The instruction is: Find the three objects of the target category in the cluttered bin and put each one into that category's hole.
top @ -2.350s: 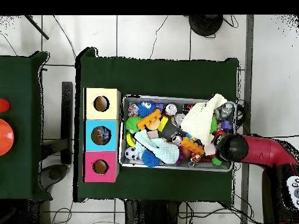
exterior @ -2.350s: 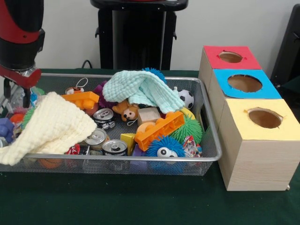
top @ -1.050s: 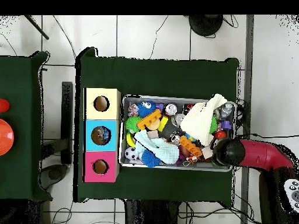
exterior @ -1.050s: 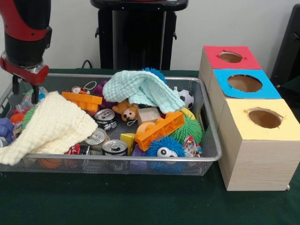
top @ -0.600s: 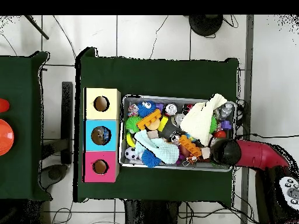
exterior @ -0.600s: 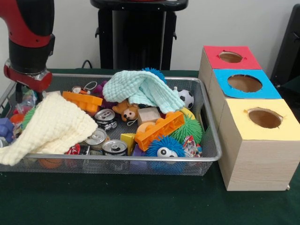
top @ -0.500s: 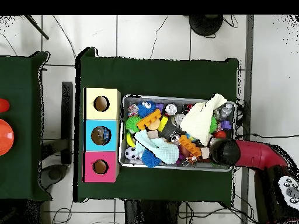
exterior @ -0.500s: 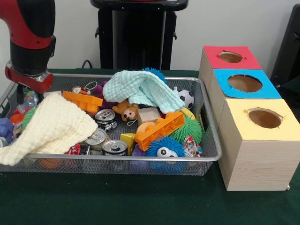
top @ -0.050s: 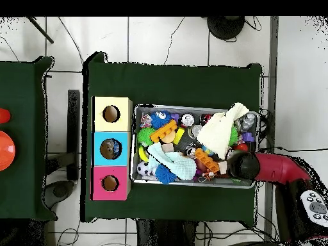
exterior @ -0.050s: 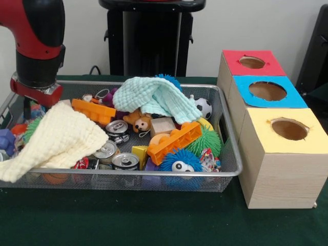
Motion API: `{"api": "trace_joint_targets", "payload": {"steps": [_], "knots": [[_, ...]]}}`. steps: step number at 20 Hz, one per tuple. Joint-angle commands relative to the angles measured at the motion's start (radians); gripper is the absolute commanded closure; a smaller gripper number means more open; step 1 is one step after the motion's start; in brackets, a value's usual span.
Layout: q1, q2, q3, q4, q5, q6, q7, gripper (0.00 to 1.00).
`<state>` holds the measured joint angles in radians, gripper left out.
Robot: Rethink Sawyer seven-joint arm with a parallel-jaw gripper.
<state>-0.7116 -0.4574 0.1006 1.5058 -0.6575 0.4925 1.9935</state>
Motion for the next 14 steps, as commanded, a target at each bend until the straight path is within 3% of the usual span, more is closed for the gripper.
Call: {"api": "trace_joint_targets", "payload": {"steps": [1, 5, 14], "knots": [[0.009, 0.113, 0.029, 0.044, 0.035, 0.011, 0.051, 1.0], [0.041, 0.063, -0.001, 0.053, 0.051, 0.061, 0.066, 1.0], [0.052, -0.142, 0.027, 0.134, 0.152, 0.247, -0.04, 1.0]]}}
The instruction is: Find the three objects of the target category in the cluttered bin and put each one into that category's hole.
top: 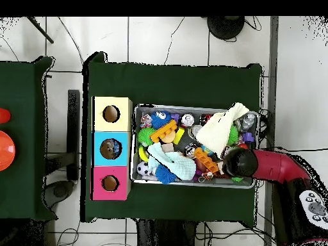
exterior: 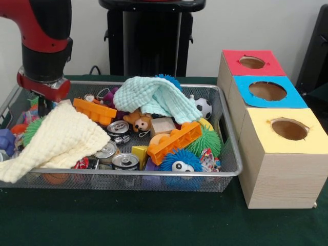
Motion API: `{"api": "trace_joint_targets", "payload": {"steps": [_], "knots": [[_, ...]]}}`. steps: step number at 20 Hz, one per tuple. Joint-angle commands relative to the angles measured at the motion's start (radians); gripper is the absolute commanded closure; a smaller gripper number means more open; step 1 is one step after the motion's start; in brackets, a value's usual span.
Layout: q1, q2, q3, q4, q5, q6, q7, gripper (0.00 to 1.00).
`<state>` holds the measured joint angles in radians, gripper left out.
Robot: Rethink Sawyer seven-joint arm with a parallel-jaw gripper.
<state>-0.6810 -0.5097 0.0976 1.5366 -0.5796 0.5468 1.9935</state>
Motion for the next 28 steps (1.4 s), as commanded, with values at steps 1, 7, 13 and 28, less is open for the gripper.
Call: {"api": "trace_joint_targets", "payload": {"steps": [1, 7, 13, 28], "knots": [[0.022, -0.096, 0.032, 0.093, 0.08, 0.213, -0.05, 1.0], [0.027, -0.17, 0.044, 0.094, 0.108, 0.297, -0.079, 1.0], [0.004, -0.078, 0.053, 0.068, 0.071, 0.151, -0.02, 1.0], [0.013, 0.031, -0.017, 0.097, 0.08, -0.028, 0.136, 0.0]]}}
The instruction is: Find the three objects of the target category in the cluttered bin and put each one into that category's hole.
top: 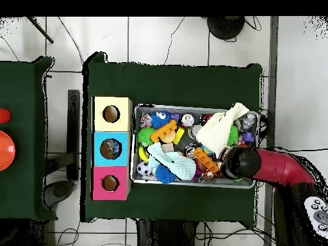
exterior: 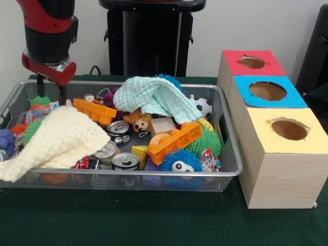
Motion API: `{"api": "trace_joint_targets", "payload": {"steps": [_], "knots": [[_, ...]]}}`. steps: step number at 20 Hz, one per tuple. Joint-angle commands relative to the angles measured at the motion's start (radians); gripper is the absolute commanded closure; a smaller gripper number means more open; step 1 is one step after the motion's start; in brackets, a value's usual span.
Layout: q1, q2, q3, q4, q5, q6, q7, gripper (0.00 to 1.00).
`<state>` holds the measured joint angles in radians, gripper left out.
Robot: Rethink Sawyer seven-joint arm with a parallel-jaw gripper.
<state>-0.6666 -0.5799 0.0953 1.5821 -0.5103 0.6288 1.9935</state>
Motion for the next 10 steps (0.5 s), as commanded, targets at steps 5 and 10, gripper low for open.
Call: {"api": "trace_joint_targets", "payload": {"steps": [5, 10], "knots": [[0.02, 0.094, -0.045, 0.081, 0.019, -0.138, 0.155, 0.0], [0.052, 0.082, -0.094, 0.087, 0.01, -0.136, 0.155, 0.0]]}}
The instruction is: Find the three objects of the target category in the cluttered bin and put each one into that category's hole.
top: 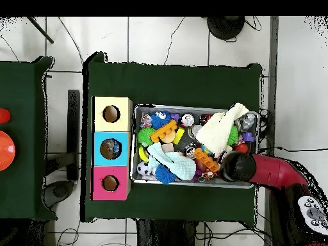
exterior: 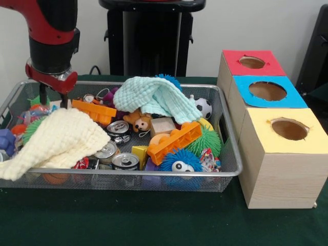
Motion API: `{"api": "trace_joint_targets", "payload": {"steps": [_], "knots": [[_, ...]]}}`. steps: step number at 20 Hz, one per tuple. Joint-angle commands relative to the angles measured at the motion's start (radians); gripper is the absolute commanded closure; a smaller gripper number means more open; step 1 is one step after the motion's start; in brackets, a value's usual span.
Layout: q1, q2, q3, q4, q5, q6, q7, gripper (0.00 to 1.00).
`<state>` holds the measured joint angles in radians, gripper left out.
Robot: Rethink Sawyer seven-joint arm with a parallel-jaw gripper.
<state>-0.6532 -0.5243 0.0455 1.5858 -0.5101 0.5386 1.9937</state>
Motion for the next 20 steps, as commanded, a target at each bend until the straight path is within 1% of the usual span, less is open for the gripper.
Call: {"api": "trace_joint_targets", "payload": {"steps": [1, 4, 6, 8, 11, 20], "knots": [[0.045, 0.02, -0.056, 0.079, 0.008, -0.036, 0.151, 0.0], [0.063, 0.019, -0.083, 0.051, 0.01, -0.006, 0.145, 0.0], [0.078, 0.041, -0.099, 0.024, 0.014, -0.005, 0.156, 0.0], [0.082, 0.078, -0.106, 0.014, 0.017, -0.05, 0.174, 0.0], [0.07, 0.125, -0.098, 0.002, 0.022, -0.122, 0.18, 0.0], [0.058, 0.18, -0.079, -0.007, 0.068, -0.259, 0.186, 0.0]]}}
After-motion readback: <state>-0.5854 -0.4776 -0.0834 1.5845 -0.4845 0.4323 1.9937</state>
